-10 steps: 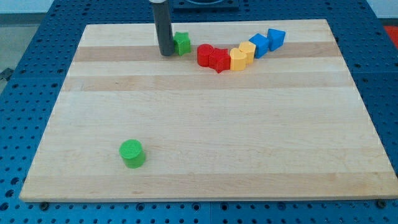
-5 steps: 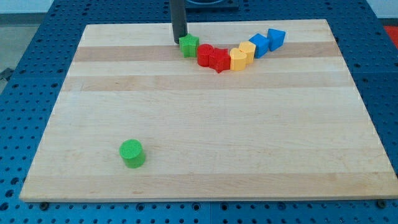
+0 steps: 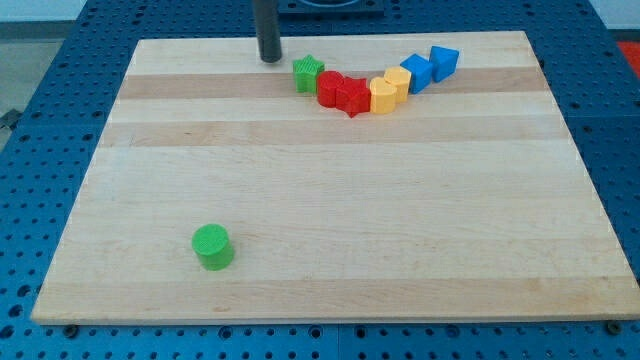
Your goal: Push the green star into the red circle
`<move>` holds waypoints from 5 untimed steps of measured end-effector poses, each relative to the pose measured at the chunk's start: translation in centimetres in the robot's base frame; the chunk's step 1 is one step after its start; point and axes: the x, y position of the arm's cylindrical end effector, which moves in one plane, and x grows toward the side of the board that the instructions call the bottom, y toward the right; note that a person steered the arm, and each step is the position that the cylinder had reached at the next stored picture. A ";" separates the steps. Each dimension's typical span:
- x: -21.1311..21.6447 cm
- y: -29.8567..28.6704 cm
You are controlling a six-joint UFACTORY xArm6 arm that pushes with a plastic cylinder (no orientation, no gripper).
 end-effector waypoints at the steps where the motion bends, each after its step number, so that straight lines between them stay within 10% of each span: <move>1: 1.9 -1.2; 5: 3.2 3.6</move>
